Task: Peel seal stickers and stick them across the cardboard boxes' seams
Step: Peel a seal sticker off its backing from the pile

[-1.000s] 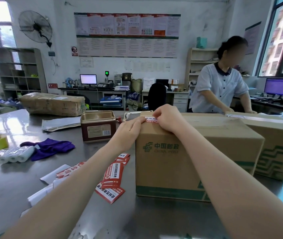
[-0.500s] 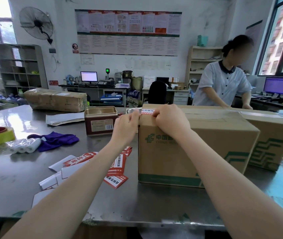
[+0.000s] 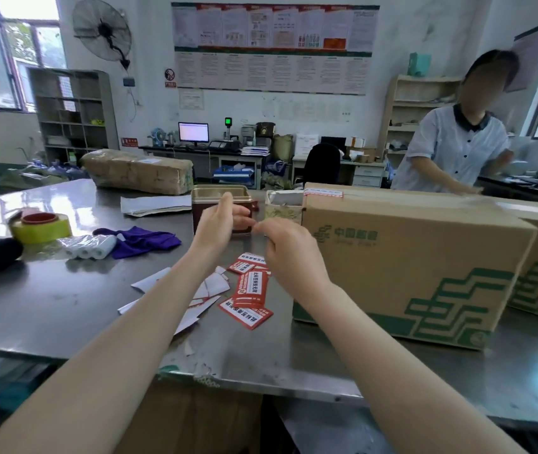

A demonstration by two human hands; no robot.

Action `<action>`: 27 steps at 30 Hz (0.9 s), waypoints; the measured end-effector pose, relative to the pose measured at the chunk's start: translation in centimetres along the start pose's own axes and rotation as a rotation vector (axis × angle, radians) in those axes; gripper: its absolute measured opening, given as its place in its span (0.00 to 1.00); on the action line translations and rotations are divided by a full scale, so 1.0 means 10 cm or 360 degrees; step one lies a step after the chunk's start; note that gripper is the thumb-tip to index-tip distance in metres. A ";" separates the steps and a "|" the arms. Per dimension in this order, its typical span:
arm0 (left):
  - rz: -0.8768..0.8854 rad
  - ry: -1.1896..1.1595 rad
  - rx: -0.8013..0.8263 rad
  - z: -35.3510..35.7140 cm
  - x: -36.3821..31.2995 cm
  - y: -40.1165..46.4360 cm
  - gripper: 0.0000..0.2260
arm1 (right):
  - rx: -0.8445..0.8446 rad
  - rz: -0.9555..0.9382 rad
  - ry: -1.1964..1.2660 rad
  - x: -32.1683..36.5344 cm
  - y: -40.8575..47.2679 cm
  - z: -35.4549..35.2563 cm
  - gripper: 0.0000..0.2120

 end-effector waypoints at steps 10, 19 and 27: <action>0.0005 0.0822 0.0012 -0.22 1.15 -0.02 0.15 | 0.0612 0.0571 -0.0139 -0.46 -0.59 1.25 0.14; 0.0192 0.0935 0.0039 -0.19 1.40 0.05 0.15 | 0.0601 0.0753 -0.0493 -0.70 -0.55 1.46 0.28; 0.0709 0.1066 0.0007 -0.15 1.30 -0.02 0.15 | 0.0434 0.0923 -0.0024 -0.82 -0.62 1.53 0.18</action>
Point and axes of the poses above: each hand's wrist, its own y-axis towards the middle knuckle, its own z-axis out of the palm, x = y × z, the point moved 5 cm from there along y, towards the middle knuckle, and after that the axes turned 15 degrees about -x, right-handed, at the moved point
